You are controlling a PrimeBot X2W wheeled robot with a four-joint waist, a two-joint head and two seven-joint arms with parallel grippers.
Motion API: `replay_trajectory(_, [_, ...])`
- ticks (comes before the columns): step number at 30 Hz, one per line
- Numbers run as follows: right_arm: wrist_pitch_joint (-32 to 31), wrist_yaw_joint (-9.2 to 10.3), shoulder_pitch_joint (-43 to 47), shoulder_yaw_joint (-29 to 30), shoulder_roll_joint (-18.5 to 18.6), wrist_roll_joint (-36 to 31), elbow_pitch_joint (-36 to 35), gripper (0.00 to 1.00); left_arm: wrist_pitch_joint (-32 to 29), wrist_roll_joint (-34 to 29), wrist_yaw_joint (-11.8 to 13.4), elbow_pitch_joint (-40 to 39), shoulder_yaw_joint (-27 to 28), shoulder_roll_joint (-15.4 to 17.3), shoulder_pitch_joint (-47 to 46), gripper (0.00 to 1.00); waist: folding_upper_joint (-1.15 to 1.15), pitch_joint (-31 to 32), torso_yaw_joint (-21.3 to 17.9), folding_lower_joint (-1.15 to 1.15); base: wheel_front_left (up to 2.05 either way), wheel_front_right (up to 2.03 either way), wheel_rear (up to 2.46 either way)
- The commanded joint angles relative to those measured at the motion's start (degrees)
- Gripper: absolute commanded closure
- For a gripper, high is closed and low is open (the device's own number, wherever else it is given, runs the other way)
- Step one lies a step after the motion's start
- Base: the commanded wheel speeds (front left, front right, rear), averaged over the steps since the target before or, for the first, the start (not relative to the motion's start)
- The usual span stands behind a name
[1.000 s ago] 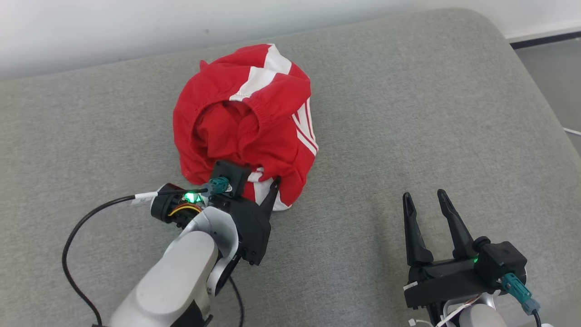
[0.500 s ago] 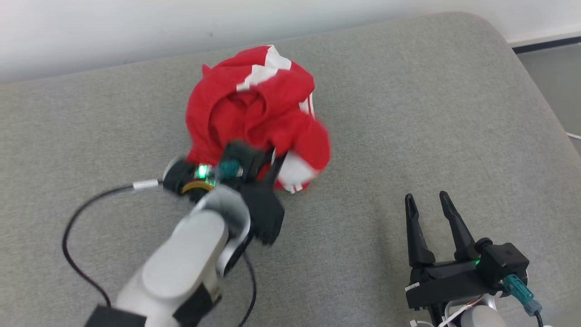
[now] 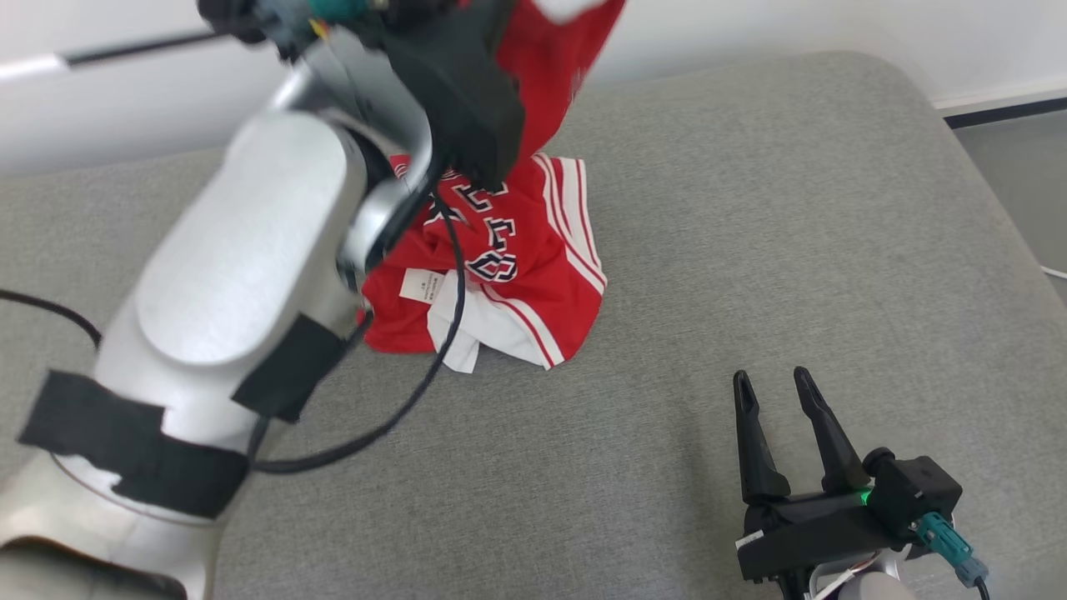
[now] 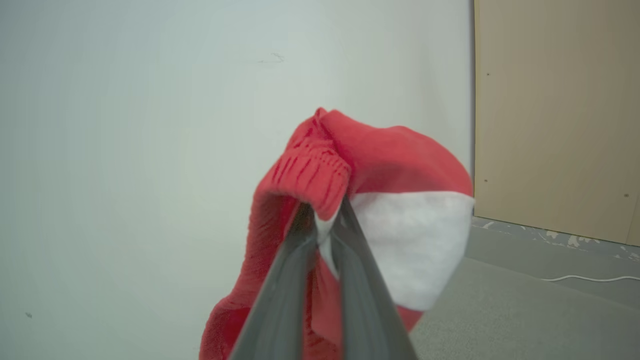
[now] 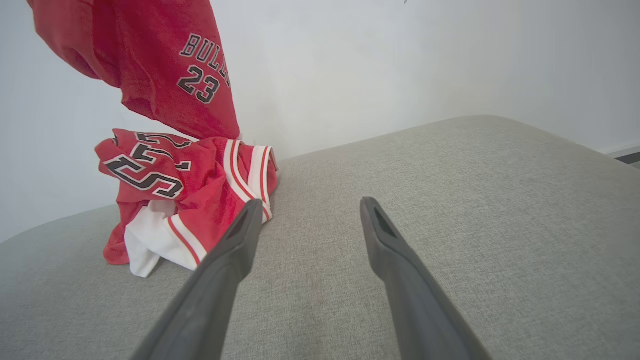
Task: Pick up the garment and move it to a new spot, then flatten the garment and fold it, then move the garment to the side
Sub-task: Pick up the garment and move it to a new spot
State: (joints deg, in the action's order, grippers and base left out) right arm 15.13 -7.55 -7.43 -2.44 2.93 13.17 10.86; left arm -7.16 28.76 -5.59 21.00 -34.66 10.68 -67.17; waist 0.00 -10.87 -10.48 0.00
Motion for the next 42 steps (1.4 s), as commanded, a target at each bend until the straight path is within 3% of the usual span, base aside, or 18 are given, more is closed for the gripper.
replay_trajectory(1, [0.02,0.12,0.63,-0.05,-0.09,0.25,0.10,0.00,-0.12,0.63,-0.20,-0.59,0.43,0.03,-1.46,1.00,0.00,0.37,-0.56,0.00,0.00,0.00,0.00])
replay_trajectory(11, [0.03,0.12,1.85,0.46,-0.11,0.29,0.29,0.00,-1.13,1.66,-0.27,-2.08,2.38,0.58,-8.13,1.00,0.00,1.50,-1.43,0.00,0.00,0.00,0.00])
replay_trajectory(19, [0.02,0.12,2.02,0.94,-0.11,-0.60,0.17,0.00,-0.78,2.63,0.07,-2.69,2.65,0.56,-7.50,1.00,0.00,1.39,1.13,0.00,0.00,0.00,0.00])
replay_trajectory(26, [0.02,0.12,1.17,2.46,-0.12,-2.96,-1.48,0.00,0.35,3.19,1.06,-3.71,4.51,3.15,-6.12,1.00,0.00,-0.48,7.76,0.00,0.00,0.00,0.00])
replay_trajectory(34, [0.01,0.12,0.58,4.07,-0.10,-7.55,-3.92,0.00,2.88,4.38,3.10,-4.92,8.94,8.72,-2.26,1.00,0.00,-2.83,17.92,0.00,0.00,0.00,0.00])
replay_trajectory(42, [0.02,0.12,0.25,4.33,-0.07,-12.22,-5.87,0.00,5.84,5.20,4.84,-5.16,14.91,17.07,3.30,1.00,0.00,-4.49,25.00,0.00,0.00,0.00,0.00])
